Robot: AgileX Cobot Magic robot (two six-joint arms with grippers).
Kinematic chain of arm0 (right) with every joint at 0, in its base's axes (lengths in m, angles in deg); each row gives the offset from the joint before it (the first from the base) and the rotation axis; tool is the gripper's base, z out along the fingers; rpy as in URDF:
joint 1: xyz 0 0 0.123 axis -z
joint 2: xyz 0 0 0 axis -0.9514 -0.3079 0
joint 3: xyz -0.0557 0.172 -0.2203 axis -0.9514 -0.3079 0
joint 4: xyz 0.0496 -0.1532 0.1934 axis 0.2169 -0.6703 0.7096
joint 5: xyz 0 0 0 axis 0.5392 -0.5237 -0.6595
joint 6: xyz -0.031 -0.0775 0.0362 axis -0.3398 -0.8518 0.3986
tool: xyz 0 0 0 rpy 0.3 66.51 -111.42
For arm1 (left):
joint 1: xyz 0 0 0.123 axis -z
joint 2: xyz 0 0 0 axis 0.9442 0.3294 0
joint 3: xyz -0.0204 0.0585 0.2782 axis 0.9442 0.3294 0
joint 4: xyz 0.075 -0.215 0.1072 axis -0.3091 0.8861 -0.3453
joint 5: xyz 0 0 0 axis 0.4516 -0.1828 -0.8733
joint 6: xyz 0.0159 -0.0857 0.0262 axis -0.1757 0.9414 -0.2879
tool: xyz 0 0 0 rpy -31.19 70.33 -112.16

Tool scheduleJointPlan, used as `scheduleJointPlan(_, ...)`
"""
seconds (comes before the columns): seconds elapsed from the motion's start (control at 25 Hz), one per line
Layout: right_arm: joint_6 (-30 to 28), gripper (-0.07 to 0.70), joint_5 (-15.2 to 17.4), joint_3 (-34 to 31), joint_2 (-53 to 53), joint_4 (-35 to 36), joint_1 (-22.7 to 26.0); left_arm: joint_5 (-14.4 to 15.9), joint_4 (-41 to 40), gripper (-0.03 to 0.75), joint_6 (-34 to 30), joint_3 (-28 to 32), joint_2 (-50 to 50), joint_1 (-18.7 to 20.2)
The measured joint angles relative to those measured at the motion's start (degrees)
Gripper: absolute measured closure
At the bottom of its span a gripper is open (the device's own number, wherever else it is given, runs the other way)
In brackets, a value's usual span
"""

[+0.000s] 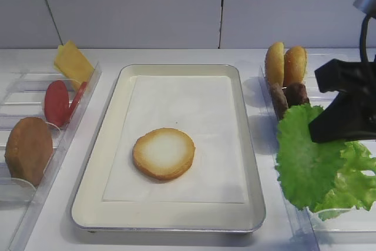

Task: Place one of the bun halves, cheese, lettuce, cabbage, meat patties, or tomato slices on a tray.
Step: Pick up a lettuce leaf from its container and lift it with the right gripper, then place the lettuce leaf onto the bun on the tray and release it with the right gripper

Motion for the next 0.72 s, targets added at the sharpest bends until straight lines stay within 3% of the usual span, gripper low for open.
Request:
scheduleJointPlan(0.12,-4.1,0.589,-0.9,0.0,0.0,7.2,0.0,0.0,0.0,0.393,0.0,0.0,0.0,0.0)
scheduleJointPlan(0.32,-8.7,0.589,-5.2,0.0,0.0,14.2,-0.7,0.0,0.0,0.393,0.0,0.0,0.0,0.0)
scheduleJointPlan(0.72,-14.0,0.589,-16.3,0.0,-10.1,21.4,-13.8,0.0,0.0,0.393,0.0,0.0,0.0,0.0)
